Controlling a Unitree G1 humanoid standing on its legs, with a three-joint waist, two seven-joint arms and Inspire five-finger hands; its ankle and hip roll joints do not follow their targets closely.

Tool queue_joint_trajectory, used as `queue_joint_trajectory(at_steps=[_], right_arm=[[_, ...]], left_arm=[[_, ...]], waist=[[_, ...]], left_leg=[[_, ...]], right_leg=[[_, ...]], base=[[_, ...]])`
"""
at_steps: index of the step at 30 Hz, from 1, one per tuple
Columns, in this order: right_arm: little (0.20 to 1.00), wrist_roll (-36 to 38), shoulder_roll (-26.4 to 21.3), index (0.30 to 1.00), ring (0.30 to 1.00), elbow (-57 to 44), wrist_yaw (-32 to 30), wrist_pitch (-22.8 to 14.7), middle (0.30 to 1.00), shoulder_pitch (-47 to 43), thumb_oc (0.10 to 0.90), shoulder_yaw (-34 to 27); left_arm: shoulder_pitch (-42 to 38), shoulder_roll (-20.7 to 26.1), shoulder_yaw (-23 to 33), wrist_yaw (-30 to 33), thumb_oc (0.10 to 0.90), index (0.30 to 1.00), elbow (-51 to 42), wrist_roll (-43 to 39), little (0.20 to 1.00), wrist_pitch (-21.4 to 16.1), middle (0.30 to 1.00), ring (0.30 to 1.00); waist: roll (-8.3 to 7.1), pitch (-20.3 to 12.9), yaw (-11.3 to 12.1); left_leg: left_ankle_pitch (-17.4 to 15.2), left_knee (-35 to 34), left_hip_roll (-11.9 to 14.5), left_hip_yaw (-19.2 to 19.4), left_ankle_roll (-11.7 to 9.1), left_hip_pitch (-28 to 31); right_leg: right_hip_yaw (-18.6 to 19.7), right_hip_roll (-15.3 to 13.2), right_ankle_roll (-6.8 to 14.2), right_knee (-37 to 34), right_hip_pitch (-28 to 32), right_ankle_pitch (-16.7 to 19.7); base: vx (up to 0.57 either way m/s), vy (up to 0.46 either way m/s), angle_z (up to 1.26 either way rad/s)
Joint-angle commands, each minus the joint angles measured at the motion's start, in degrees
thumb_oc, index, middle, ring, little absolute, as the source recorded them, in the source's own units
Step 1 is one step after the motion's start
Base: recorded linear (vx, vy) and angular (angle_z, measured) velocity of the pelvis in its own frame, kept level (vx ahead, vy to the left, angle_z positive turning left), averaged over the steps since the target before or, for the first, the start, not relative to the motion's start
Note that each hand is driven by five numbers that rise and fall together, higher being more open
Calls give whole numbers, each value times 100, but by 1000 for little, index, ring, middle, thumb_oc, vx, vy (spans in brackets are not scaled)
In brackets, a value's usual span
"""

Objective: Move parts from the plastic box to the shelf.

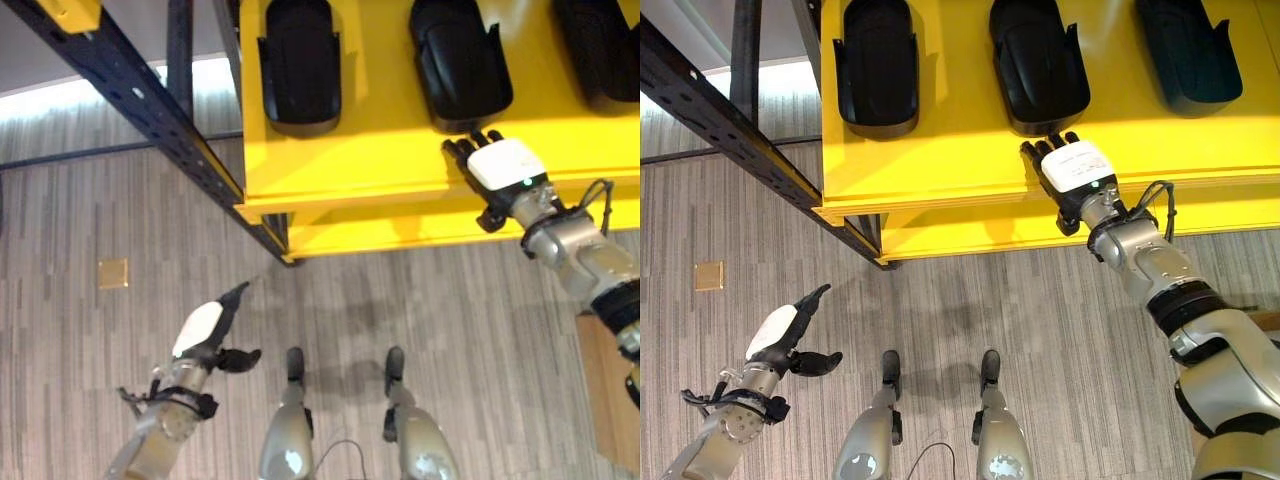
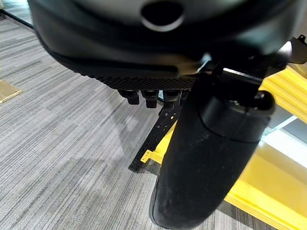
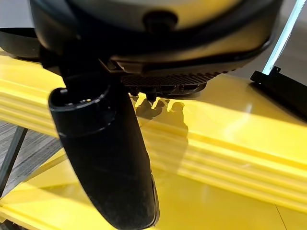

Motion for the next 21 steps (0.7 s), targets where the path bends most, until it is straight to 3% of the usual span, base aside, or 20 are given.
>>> queue_joint_trajectory(at_steps=[1,21], right_arm=[[1000,-68,-244,1000,1000,288,-377,124,1000,-1027,900,214],[1000,9,-137,1000,1000,555,-451,210,1000,-1272,900,210]], left_arm=[[196,324,251,441,900,1000,-489,15,1000,-270,1000,1000],[291,252,373,565,900,1000,-493,2,1000,-271,1000,1000]], waist=[[-222,-275,99],[-207,-181,180]], left_leg=[[83,149,-34,-246,331,-106],[71,150,-74,-307,347,-198]], right_leg=[[-169,-97,-39,1749,-772,-743],[-200,-136,-50,1753,-842,-712]], base=[[0,0,0],[0,3,2]])
